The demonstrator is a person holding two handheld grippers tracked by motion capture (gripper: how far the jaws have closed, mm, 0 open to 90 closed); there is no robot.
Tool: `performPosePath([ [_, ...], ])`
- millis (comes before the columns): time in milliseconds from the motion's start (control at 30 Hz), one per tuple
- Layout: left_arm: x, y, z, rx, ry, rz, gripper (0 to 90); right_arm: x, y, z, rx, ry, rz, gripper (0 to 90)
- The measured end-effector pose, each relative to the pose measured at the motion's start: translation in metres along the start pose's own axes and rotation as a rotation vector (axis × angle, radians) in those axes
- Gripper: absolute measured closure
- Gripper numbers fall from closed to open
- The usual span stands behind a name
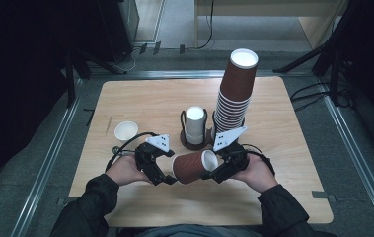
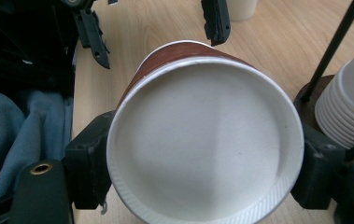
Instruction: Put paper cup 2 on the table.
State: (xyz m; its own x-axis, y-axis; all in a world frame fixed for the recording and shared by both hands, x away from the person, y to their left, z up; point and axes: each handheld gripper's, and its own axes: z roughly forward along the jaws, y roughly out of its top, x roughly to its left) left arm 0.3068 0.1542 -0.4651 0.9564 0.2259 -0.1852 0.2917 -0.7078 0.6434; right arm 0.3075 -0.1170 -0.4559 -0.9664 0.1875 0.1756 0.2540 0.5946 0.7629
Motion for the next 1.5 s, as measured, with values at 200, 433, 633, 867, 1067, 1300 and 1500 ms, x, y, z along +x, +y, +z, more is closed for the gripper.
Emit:
performPosePath([
  [200, 0.003, 0.001, 0.004, -0.049, -0.007, -0.007, 1.9, -0.001, -0.001, -0.005, -0.049, 0.009, 0.018, 22.7],
  [433, 0.005, 0.001, 0.010, -0.046, -0.029, -0.003, 1.9, 0.001, 0.003, -0.007, -0.097, 0.027, 0.021, 22.7],
  [633, 0.003, 0.003, 0.015, -0.034, -0.038, 0.011, 1.9, 0.003, 0.006, -0.004, -0.112, 0.043, 0.018, 22.7],
  [867, 0.002, 0.005, 0.017, -0.042, -0.050, 0.017, 1.9, 0.004, 0.009, 0.000, -0.126, 0.056, 0.020, 22.8],
  [1067, 0.002, 0.006, 0.017, -0.059, -0.064, -0.002, 2.6, 0.005, 0.011, 0.004, -0.147, 0.057, 0.018, 22.8],
  [1300, 0.001, 0.006, 0.013, -0.060, -0.031, 0.010, 5.8, 0.006, 0.011, 0.005, -0.169, 0.053, 0.014, 23.1],
  [1500, 0.000, 0.008, 0.013, -0.046, -0.048, -0.008, 8.6, 0.005, 0.012, 0.002, -0.173, 0.064, 0.017, 23.3],
])
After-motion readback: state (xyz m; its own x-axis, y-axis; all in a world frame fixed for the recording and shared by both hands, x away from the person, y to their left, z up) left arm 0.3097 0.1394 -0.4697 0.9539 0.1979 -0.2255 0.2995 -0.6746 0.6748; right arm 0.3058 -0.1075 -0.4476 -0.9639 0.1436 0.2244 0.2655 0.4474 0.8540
